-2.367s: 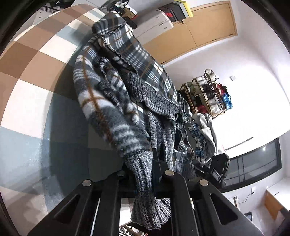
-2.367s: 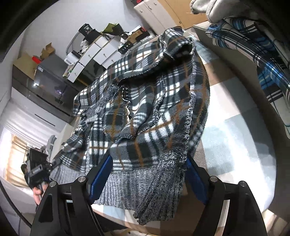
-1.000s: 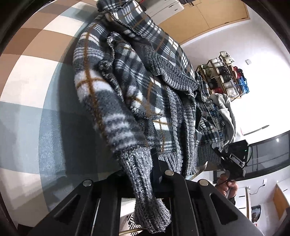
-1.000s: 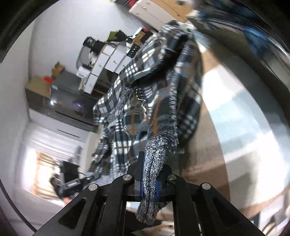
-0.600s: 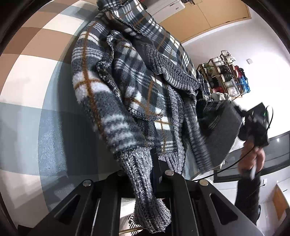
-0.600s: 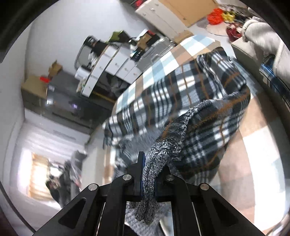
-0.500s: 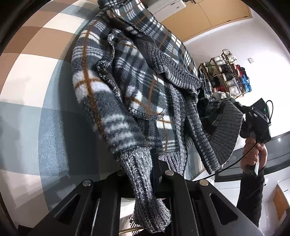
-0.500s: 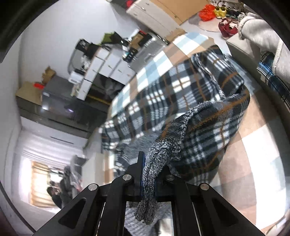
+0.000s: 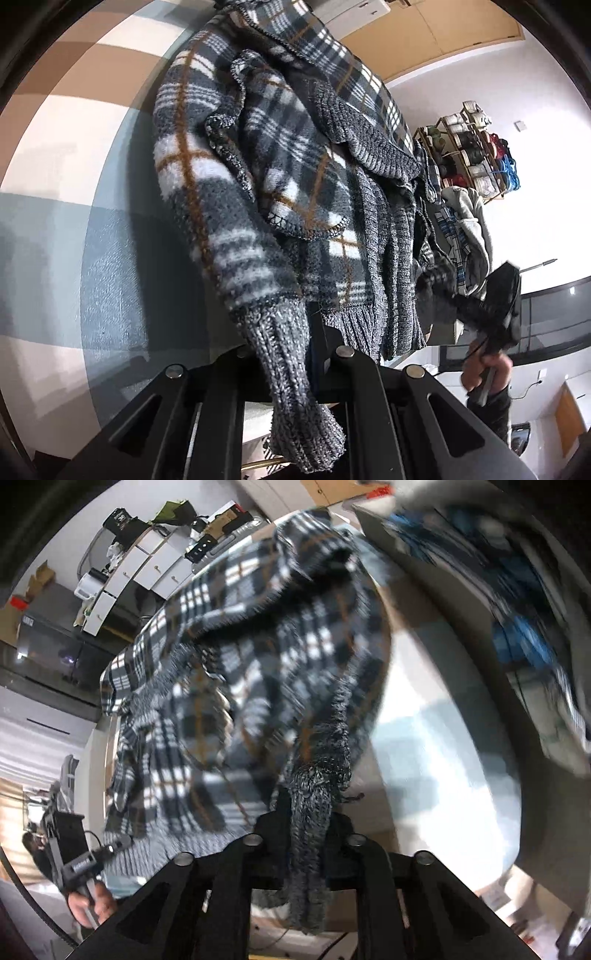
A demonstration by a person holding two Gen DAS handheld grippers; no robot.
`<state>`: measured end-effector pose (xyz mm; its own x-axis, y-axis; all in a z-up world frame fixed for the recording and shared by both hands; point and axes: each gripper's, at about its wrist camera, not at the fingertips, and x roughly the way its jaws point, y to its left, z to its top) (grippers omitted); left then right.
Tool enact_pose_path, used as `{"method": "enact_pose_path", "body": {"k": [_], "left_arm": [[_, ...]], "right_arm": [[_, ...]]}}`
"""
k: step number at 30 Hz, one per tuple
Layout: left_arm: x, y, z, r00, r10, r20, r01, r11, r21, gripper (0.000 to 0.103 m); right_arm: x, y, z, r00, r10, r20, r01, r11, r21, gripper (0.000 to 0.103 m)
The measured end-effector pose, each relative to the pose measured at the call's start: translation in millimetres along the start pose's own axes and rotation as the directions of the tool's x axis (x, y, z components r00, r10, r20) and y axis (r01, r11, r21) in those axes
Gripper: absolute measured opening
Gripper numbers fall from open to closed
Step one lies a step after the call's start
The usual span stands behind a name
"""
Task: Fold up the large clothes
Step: 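Lift the hem with both grippers and fold it over the jacket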
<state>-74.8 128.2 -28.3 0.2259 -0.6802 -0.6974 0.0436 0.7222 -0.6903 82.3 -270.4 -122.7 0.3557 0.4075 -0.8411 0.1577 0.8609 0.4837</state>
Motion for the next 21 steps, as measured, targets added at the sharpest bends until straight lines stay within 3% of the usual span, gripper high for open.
{"method": "enact_pose_path", "body": {"k": [1, 5, 7, 9, 10, 11, 12, 13, 18, 21], "left_arm": [[1, 1, 0, 1.0, -0.003, -0.004, 0.003, 1.0, -0.007, 0.007], [2, -1, -1, 0.998, -0.053, -0.027, 0.053, 0.999, -0.002, 0.035], [2, -4, -2, 0.998, -0.056, -0.028, 0.057, 0.998, 0.018, 0.038], [2, -5, -2, 0.998, -0.055, -0.02, 0.056, 0.998, 0.028, 0.038], [1, -4, -2, 0.998, -0.058, -0.014, 0.059, 0.998, 0.03, 0.038], [1, -4, -3, 0.998, -0.056, -0.009, 0.056, 0.998, 0.03, 0.034], [1, -2, -3, 0.999, -0.042, -0.007, 0.042, 0.999, 0.032, 0.013], [2, 0, -3, 1.0, -0.008, -0.015, 0.009, 0.999, 0.036, 0.004], [-2, 16, -7, 0.997, -0.055, -0.059, 0.052, 0.997, -0.051, 0.003], [-13, 16, -21, 0.999, -0.021, -0.046, 0.018, 0.998, -0.058, 0.003]], "right_arm": [[1, -4, -2, 1.0, 0.029, 0.001, -0.029, 1.0, 0.008, 0.025], [9, -12, -5, 0.986, 0.167, 0.013, -0.167, 0.986, -0.007, 0.033], [12, -11, -6, 0.983, 0.181, 0.037, -0.18, 0.983, -0.027, 0.033], [15, -5, -6, 0.985, 0.162, 0.067, -0.156, 0.985, -0.077, 0.029], [16, -4, -7, 0.984, 0.16, 0.085, -0.152, 0.984, -0.092, 0.016], [15, -3, -8, 0.983, 0.157, 0.095, -0.148, 0.984, -0.097, 0.01], [15, -2, -8, 0.981, 0.166, 0.102, -0.157, 0.983, -0.093, 0.009], [13, -4, -9, 0.975, 0.19, 0.117, -0.181, 0.98, -0.084, 0.009], [-6, -19, -22, 0.953, 0.258, 0.16, -0.253, 0.966, -0.054, 0.007], [-15, -31, -29, 0.958, 0.25, 0.14, -0.247, 0.968, -0.038, 0.007]]}}
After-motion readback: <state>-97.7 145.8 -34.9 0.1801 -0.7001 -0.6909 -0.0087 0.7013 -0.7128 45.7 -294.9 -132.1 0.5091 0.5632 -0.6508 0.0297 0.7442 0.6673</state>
